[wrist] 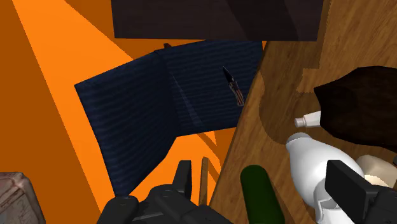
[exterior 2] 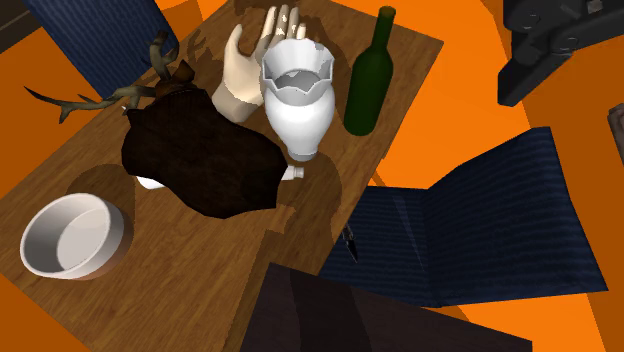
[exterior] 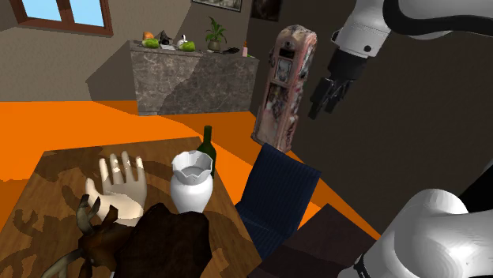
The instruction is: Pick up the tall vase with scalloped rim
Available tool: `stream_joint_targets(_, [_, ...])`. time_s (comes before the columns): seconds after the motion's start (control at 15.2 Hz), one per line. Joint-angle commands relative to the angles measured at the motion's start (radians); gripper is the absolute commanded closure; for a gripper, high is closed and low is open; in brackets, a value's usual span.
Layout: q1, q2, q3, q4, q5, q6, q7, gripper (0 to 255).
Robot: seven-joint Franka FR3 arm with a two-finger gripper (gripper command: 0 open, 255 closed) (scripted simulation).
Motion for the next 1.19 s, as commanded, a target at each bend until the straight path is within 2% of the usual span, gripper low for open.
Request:
stream_joint_targets(0.0, [0.0,0.0,0.0,0.0,0.0,0.0,0.0,0])
stream_joint_targets(0.59, [0.035,0.296,0.165,0.104,-0.014,0.13,0.096,0])
stream_joint_targets(1.12, [0.055,0.597,0.3,0.267,-0.105,0.19,0.209,0])
